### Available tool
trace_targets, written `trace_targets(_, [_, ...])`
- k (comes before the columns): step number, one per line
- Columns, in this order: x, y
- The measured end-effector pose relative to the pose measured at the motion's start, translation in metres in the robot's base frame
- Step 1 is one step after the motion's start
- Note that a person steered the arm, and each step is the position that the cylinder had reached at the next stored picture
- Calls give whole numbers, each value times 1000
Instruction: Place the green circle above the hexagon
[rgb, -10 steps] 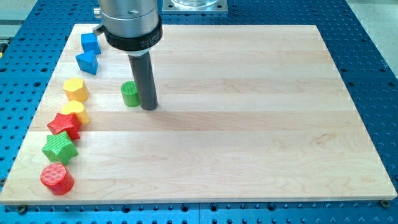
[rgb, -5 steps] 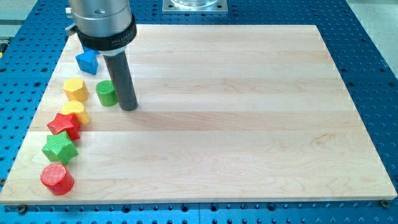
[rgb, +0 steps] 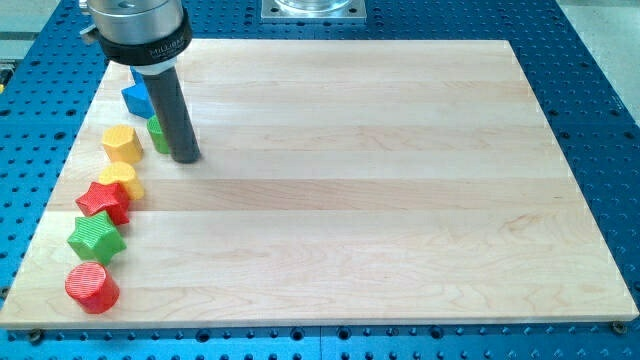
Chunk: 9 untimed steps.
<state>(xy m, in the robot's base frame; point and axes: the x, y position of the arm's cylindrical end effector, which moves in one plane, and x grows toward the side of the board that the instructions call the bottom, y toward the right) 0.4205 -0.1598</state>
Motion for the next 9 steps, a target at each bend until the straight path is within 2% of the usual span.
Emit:
trace_targets(6, [-71,-5])
trace_targets(9, [-60,-34])
